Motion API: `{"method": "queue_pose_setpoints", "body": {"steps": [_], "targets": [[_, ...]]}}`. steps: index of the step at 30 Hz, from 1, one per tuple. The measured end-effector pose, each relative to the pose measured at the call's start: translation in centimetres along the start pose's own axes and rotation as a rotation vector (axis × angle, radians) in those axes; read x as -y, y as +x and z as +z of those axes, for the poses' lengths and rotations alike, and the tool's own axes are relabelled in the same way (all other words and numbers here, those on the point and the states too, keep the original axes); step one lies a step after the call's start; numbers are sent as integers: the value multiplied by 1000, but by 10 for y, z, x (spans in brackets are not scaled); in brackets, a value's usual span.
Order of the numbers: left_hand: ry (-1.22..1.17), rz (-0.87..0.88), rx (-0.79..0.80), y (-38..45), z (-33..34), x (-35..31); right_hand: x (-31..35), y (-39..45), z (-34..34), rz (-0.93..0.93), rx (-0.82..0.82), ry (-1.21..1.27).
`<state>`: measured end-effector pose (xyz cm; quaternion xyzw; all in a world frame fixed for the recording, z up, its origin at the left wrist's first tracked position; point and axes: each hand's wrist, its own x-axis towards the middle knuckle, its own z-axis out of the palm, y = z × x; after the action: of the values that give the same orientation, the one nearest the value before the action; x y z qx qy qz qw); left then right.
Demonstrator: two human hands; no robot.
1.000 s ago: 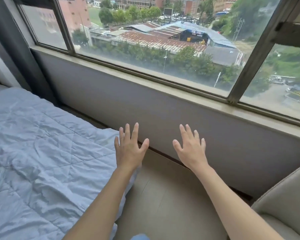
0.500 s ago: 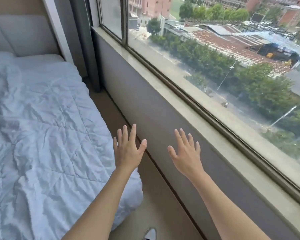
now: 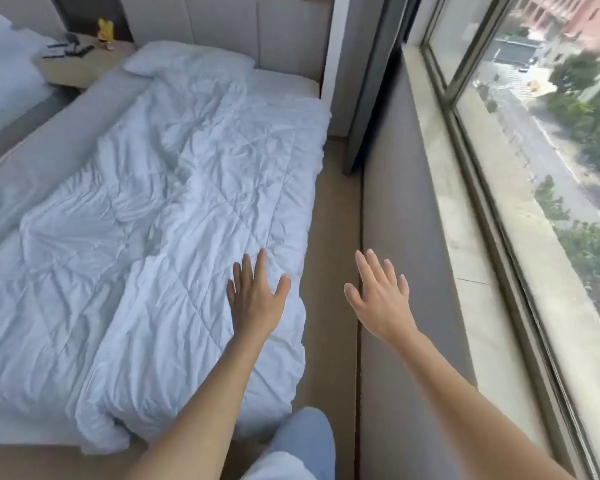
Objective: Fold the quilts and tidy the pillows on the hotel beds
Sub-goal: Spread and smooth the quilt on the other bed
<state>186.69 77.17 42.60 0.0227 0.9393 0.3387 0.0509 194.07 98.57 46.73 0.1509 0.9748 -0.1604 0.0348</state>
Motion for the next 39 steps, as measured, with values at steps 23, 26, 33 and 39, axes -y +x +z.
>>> {"method": "queue_pose_setpoints", "body": {"steps": [23, 26, 33, 39], "targets": [[-682, -1021, -637, 115, 58, 97, 132, 308, 117, -651, 688, -124], [-719, -1129, -745, 106, 78, 89, 141, 318, 139, -782, 768, -189], [-1253, -1563, -1142, 88, 137, 40, 135, 327, 178, -639, 1123, -51], [-1805, -1776, -1495, 71, 220, 16, 105, 320, 177, -159, 1345, 139]]}}
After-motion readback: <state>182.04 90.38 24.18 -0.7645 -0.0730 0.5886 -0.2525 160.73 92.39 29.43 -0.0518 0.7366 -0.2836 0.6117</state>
